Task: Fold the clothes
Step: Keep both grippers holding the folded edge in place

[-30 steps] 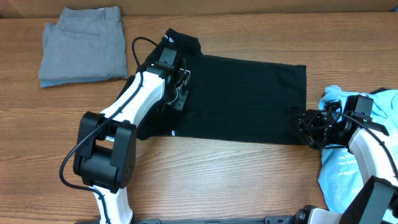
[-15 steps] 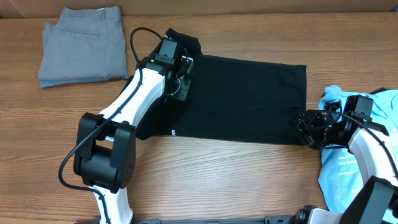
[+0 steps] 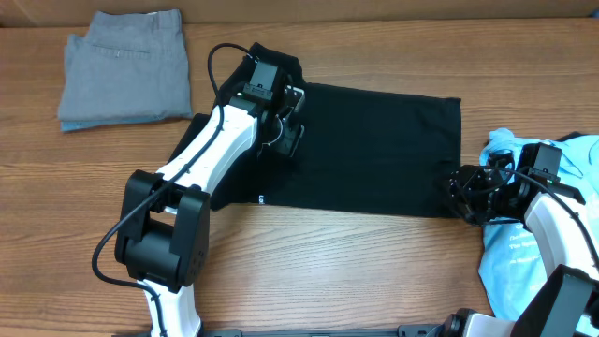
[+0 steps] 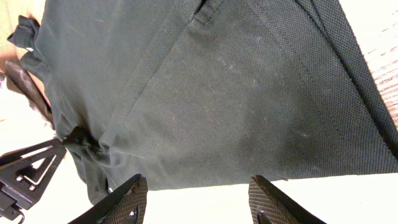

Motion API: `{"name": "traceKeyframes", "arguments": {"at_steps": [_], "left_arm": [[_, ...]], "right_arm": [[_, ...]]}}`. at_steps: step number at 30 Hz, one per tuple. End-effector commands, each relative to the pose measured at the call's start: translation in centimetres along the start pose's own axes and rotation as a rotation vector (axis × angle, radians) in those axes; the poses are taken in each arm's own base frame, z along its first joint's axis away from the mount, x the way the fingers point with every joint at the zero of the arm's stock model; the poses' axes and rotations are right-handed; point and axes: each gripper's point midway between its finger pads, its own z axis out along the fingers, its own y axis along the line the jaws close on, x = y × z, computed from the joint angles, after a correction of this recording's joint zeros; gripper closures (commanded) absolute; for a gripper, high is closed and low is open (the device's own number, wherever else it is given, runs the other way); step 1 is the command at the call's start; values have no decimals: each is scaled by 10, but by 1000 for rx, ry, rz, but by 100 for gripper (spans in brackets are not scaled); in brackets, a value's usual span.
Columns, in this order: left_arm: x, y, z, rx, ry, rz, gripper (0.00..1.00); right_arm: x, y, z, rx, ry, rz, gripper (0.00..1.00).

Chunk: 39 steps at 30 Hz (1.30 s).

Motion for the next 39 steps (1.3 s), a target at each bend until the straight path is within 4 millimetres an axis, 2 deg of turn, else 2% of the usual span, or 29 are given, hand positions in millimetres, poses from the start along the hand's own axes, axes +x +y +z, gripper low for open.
{"name": "traceKeyframes", "arguments": {"at_steps": [1,6,9,11,18,21,32,39], "left_arm": [[-2,28,-14,-130,5,-20,35],[8,71,-29,-216,51,-101,39],[21,99,-32,-228,72,-170,47],[24,108,-31,-211,69,-198,49],[27,119,-11,-142,69,-224,49],[27,116,-1,-104,73,-229,50],[34,129,12,-163,102,-231,51],[31,114,17,-79,96,-232,79]], "right_arm": [[-6,9,-6,-13,-24,-34,44],[-6,9,-6,-13,-24,-34,44],[-6,9,-6,-13,-24,-34,44],[-6,9,-6,-13,-24,-34,44],[-6,9,-6,-13,-24,-34,44],[-6,9,-6,-13,-24,-34,44],[-6,9,-6,-13,-24,-34,44],[-6,9,-6,-13,-24,-34,43]]}}
